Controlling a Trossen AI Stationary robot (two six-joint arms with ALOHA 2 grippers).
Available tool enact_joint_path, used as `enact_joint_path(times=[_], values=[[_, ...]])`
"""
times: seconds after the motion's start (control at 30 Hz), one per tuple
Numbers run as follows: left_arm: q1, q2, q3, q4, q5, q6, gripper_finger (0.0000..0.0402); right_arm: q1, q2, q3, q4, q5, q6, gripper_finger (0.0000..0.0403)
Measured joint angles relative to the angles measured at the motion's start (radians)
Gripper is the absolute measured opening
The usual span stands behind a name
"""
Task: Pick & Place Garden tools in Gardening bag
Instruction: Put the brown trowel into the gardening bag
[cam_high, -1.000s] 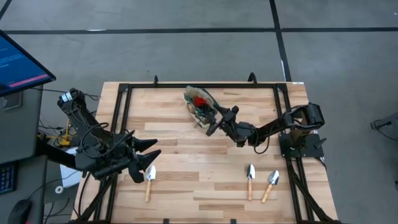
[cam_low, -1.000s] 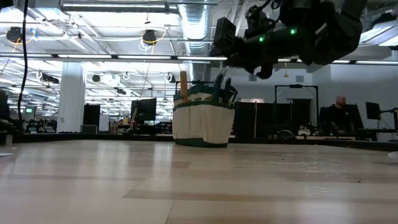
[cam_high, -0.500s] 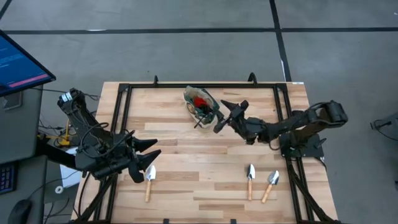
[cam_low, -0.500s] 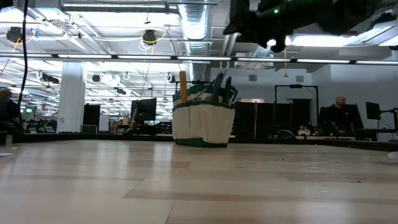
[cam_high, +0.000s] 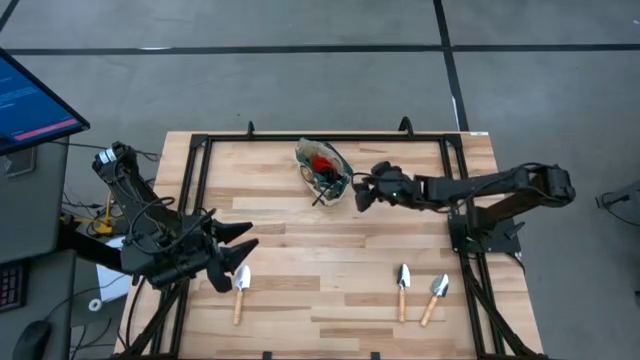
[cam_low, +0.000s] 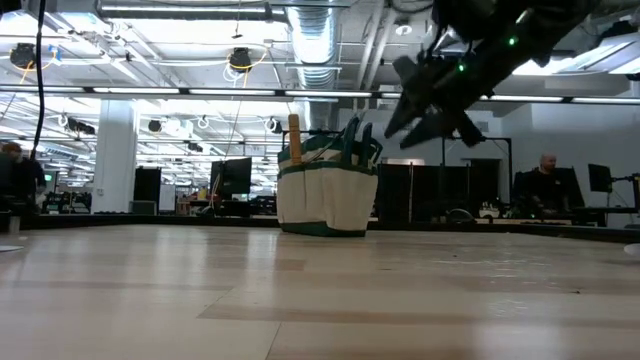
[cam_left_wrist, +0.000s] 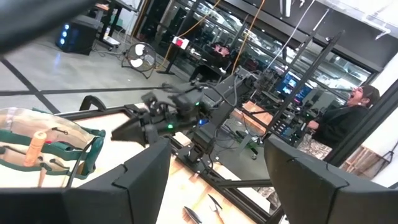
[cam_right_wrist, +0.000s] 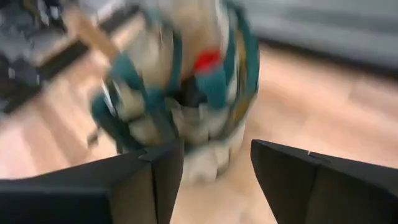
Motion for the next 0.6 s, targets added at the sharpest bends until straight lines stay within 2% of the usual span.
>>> enact_joint_path(times=[0.07, 0.2, 0.27, 0.43, 0.6], values=[[0.0, 0.0, 0.0, 0.003, -0.009, -0.006, 0.026, -0.021, -0.003, 0.0, -0.074, -0.113, 0.086, 0.0173], [0.0, 0.0, 0.0, 0.004, -0.012, -0.032, 0.026, -0.025, -0.054, 0.0, -0.356, -0.375, 0.26, 0.0169], [0.0, 0.0, 0.0, 0.004, -0.012, -0.032, 0.026, 0.016, -0.084, 0.0, -0.504, -0.444, 0.34, 0.0169], [0.003, 0.0, 0.0, 0.007, -0.012, -0.031, 0.026, 0.199, -0.142, 0.0, -0.738, -0.474, 0.556, 0.0169], [0.004, 0.0, 0.0, 0.007, -0.012, -0.031, 0.026, 0.424, -0.162, 0.0, -0.777, -0.465, 0.855, 0.0169]])
